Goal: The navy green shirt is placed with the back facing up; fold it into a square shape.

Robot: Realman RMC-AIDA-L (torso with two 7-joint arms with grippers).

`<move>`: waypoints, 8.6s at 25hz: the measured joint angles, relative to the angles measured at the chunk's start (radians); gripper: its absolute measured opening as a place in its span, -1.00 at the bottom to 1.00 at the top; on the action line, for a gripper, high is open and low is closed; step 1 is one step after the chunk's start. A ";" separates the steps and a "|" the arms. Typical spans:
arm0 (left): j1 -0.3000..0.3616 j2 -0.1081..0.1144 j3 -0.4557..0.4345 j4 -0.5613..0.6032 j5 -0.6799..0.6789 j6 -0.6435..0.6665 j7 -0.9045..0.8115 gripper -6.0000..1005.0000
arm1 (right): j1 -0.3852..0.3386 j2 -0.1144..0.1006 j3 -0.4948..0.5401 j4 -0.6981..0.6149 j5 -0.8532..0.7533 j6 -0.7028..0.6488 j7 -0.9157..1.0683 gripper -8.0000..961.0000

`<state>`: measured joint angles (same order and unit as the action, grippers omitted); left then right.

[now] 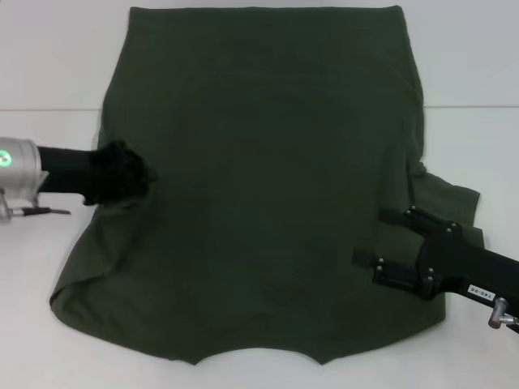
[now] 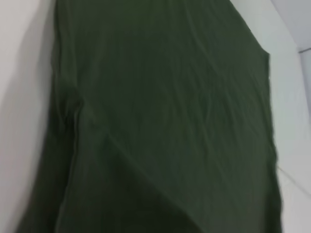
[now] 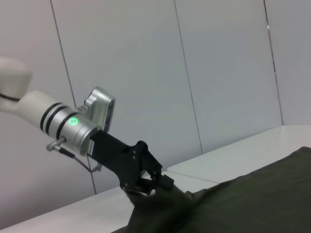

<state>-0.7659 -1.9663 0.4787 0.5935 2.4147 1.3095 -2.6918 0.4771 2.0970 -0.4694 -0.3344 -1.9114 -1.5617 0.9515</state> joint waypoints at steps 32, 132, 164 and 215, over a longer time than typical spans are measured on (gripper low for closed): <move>0.131 -0.053 0.087 -0.057 -0.401 0.132 0.574 0.61 | -0.027 -0.008 0.057 -0.035 0.047 0.024 0.110 0.69; 0.244 -0.119 0.259 0.127 -0.396 0.240 1.205 0.60 | 0.282 -0.134 -0.289 -0.343 -0.755 0.286 1.512 -0.73; 0.249 -0.114 0.258 0.137 -0.395 0.245 1.195 0.60 | 0.244 -0.161 -0.152 -0.612 -0.632 0.156 1.503 -0.92; 0.249 0.062 0.103 0.077 -0.318 0.375 0.405 0.59 | -0.130 -0.013 -0.231 -0.409 0.003 -0.087 0.313 0.95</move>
<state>-0.5166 -1.9040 0.5819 0.6703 2.0968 1.6842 -2.2867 0.3468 2.0839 -0.7003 -0.7437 -1.9080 -1.6491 1.2648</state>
